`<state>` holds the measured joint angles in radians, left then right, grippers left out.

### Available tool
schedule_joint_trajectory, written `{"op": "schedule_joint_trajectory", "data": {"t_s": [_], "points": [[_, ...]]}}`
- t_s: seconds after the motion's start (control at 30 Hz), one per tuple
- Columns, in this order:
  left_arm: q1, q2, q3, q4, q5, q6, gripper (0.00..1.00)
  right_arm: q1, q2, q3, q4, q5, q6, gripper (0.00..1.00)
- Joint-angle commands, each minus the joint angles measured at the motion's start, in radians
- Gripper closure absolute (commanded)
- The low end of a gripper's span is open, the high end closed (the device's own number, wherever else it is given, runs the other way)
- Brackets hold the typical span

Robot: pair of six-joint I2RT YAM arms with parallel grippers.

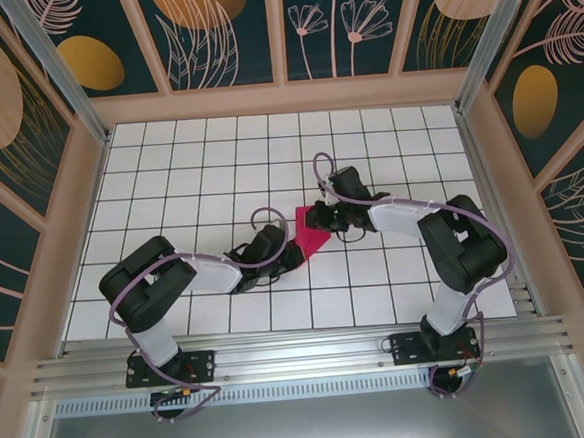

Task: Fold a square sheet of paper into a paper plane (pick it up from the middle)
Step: Fourth fold the wing at the center of the table.

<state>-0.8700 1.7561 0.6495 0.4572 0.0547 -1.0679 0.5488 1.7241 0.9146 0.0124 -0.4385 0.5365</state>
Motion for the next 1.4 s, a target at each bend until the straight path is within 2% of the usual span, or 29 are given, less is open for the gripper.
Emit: {"op": "schedule_joint_trajectory", "data": {"t_s": [0.0,0.23,0.5,0.7,0.9,1.23,1.37], "points": [[0.005,0.025,-0.028,-0.055,0.004,-0.012,1.0,0.037,-0.007,-0.029,-0.002,-0.01,0.001,0.87],[0.005,0.031,-0.036,-0.043,0.004,-0.021,1.0,0.058,0.066,-0.026,0.004,-0.029,-0.01,0.92],[0.005,0.031,-0.051,-0.032,0.011,-0.03,1.0,0.057,0.137,-0.018,-0.005,-0.038,-0.033,0.92],[0.004,0.022,-0.076,-0.031,0.03,-0.032,1.0,0.02,0.15,0.007,-0.02,0.01,-0.065,0.92],[0.004,0.028,-0.091,-0.034,0.051,-0.029,1.0,0.003,0.175,0.059,-0.024,0.011,-0.095,0.91],[0.003,0.05,-0.091,-0.032,0.076,-0.018,1.0,-0.083,0.219,0.119,-0.022,0.001,-0.129,0.9],[0.005,0.018,-0.084,-0.045,0.057,-0.008,1.0,-0.085,0.222,0.118,-0.028,-0.005,-0.121,0.9]]}}
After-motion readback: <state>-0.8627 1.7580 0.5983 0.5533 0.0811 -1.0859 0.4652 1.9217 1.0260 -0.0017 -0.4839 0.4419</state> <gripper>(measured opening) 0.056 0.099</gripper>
